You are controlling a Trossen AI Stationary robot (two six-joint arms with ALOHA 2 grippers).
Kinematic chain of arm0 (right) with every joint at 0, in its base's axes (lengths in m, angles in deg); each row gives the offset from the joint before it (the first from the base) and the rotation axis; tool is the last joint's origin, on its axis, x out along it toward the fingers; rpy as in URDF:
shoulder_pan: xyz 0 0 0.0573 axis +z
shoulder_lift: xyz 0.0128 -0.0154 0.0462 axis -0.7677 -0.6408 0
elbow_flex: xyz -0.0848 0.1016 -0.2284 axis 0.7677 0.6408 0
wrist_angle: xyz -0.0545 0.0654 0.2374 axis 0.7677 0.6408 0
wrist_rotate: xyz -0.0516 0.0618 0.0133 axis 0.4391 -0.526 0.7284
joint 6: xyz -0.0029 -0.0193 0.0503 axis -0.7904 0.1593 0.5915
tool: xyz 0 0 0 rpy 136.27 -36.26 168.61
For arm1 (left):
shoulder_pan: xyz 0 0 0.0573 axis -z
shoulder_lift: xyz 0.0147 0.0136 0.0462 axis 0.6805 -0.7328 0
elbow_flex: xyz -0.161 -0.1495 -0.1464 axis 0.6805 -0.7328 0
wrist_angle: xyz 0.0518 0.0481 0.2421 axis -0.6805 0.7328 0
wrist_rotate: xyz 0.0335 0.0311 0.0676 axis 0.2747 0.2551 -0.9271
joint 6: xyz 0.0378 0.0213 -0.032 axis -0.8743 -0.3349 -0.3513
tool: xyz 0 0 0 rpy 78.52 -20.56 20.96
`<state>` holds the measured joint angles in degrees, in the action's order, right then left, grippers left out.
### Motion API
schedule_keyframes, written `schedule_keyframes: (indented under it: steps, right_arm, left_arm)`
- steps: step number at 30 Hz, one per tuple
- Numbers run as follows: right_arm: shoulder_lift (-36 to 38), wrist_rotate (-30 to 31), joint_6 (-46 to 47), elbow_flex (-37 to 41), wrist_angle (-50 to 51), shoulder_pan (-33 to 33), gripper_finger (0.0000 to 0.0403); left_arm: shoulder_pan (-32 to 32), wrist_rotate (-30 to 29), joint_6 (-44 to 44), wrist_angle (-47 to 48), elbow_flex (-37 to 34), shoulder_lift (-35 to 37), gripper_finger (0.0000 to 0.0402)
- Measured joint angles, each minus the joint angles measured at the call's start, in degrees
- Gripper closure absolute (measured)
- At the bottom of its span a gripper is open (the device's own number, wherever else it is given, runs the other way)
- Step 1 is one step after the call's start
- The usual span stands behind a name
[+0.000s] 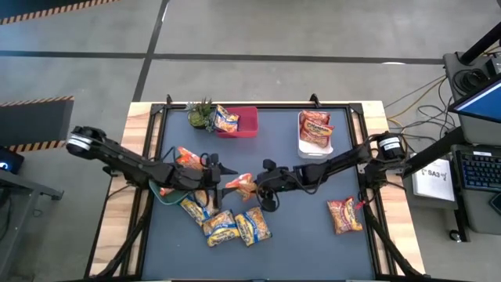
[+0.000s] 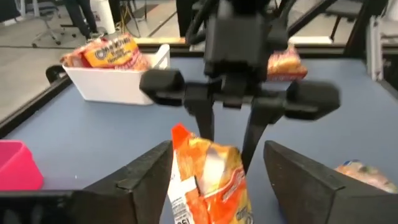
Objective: Sort Maruchan noodles
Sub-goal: Put the orange noodle pack into the green bin
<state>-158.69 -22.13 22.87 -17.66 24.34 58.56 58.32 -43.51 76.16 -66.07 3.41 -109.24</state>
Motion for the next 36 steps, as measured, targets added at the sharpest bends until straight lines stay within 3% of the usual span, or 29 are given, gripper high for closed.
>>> schedule_keyframes:
  steps: [8,14,25,30,36]
  right_arm:
    - [0.0,0.8,-1.5,-0.1,-0.1,0.6,0.0284]
    - [0.0,0.9,-2.6,-0.1,0.0,0.7,0.028]
    - [1.3,1.1,0.4,-0.1,2.2,0.7,0.0194]
    - [6.0,0.6,3.3,-0.1,6.3,0.7,0.0163]
    - [13.7,0.8,6.0,-0.1,16.1,0.7,0.0137]
  left_arm:
    - [-1.6,0.0,0.1,-1.3,2.1,-9.8,0.0164]
    - [-1.8,0.0,1.3,-1.7,3.6,-13.2,0.0182]
    - [-1.7,0.7,1.8,1.6,6.5,-13.7,0.0316]
    - [-1.6,2.8,1.7,7.1,10.0,-13.4,0.034]
    - [-0.5,4.8,1.3,24.6,19.8,-10.6,0.0342]
